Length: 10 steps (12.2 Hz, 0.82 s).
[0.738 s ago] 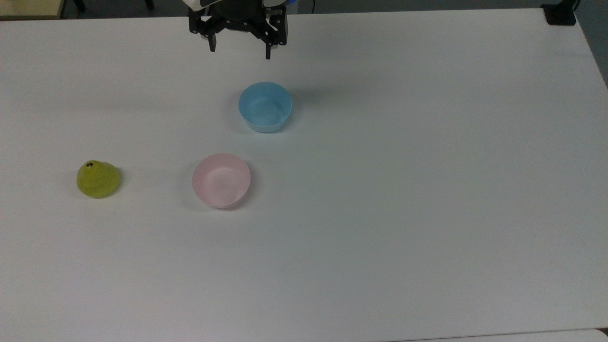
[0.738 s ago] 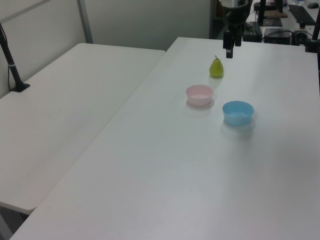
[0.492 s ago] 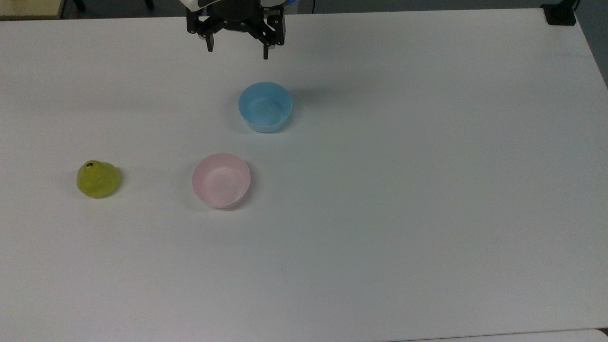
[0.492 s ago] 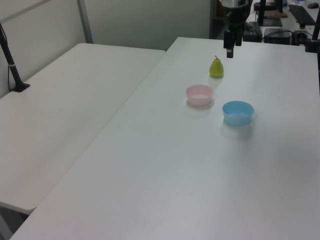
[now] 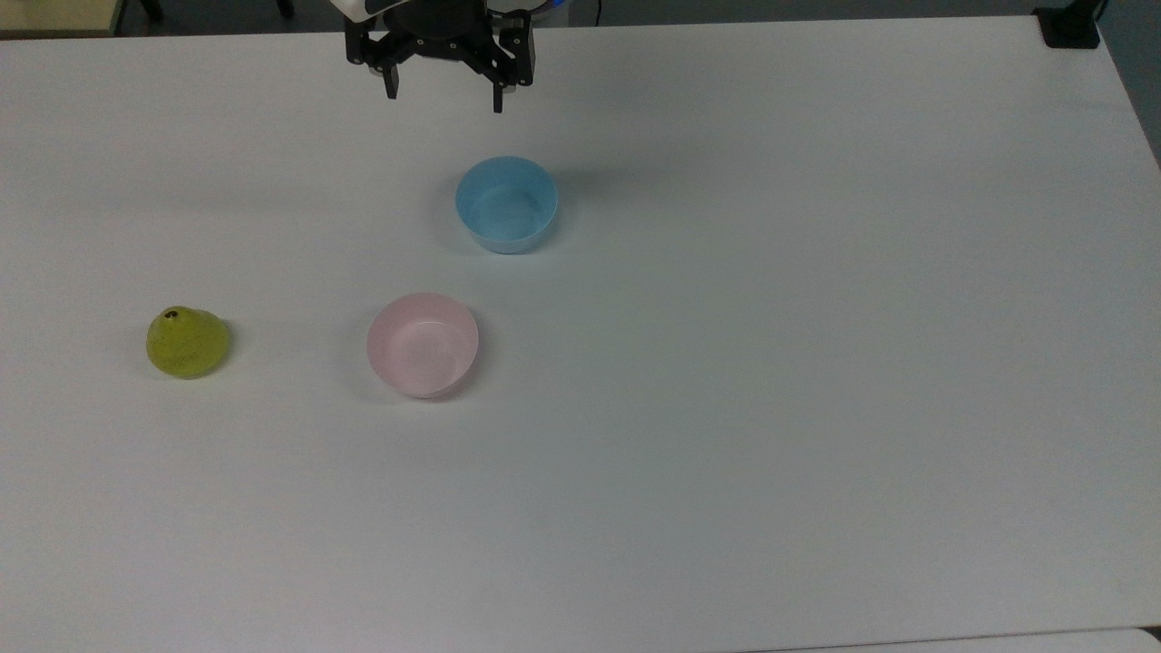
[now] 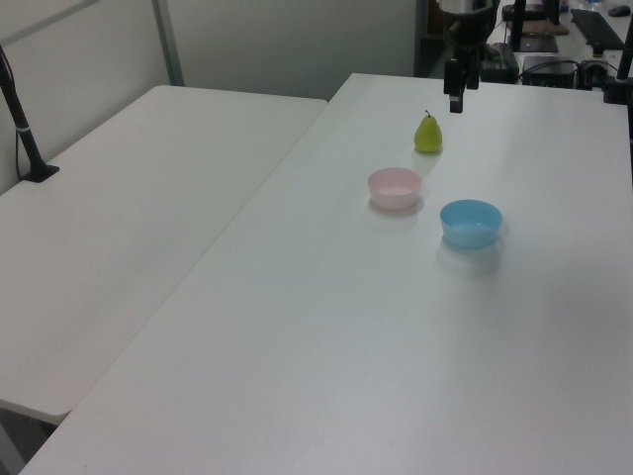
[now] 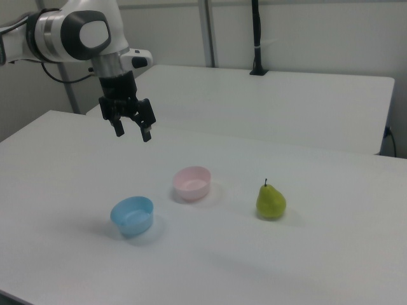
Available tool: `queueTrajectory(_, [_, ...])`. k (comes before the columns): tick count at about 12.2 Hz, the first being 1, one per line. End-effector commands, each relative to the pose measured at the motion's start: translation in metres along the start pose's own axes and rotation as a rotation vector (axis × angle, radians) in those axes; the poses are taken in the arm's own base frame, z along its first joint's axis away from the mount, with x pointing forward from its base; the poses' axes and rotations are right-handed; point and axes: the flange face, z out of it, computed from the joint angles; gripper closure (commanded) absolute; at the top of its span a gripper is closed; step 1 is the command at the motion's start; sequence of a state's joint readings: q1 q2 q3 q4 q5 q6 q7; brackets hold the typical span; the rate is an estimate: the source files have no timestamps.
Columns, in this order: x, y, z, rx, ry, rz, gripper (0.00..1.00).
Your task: Place the pear in the bowl
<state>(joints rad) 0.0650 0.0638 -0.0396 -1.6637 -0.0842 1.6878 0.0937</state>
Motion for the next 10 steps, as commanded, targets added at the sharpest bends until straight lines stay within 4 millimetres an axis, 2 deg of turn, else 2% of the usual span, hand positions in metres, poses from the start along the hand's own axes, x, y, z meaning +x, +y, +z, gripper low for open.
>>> queueTrajectory(1, [0.004,0.022,0.005,-0.001,0.039,-0.014,0.00])
queueTrajectory(5, [0.020,0.090,0.013,0.001,0.087,0.003,0.00])
queueTrajectory(6, [0.025,0.100,0.017,-0.001,0.094,0.001,0.00])
queueTrajectory(10, [0.052,0.178,0.056,-0.014,0.130,0.086,0.00])
